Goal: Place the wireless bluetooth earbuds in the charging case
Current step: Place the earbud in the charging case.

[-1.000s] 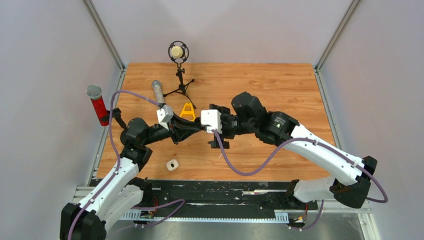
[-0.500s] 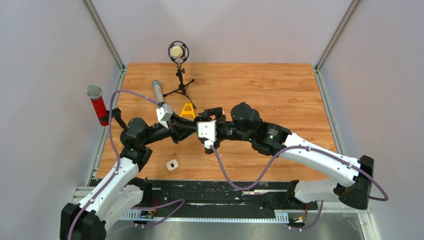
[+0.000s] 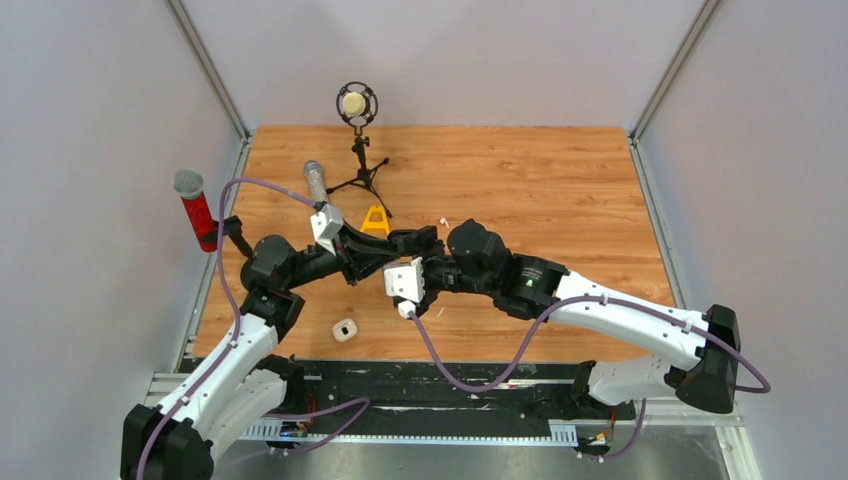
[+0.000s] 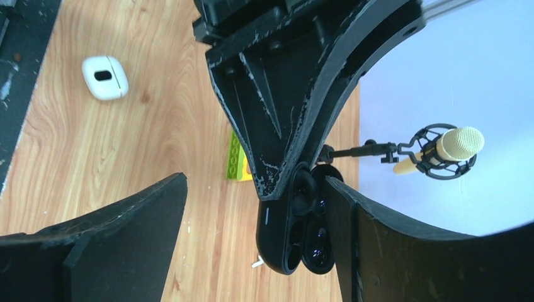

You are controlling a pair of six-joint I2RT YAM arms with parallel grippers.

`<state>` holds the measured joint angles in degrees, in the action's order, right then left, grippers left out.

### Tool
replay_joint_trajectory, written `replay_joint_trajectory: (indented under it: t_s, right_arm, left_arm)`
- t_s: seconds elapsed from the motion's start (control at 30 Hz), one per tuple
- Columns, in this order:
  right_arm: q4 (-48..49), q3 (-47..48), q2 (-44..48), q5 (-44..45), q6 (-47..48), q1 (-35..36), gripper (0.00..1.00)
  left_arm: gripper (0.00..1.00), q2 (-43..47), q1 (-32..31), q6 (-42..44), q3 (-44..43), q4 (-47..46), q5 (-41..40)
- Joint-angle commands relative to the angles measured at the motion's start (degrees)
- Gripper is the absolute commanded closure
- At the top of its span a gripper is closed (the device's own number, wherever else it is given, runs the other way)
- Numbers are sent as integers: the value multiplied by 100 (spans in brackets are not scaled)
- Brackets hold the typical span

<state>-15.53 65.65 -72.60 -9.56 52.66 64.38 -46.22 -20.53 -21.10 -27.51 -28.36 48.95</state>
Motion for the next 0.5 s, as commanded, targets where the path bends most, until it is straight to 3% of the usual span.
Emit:
replay_joint_trajectory:
  t_s: [0.0, 0.47]
  right_arm:
    - [262, -55, -44, 331, 231, 5, 20]
    - [360, -87, -161, 493, 319, 18, 27]
  left_arm:
    - [100, -10, 35, -90, -239, -309, -4]
    - [100, -32, 65, -175, -253, -324, -17]
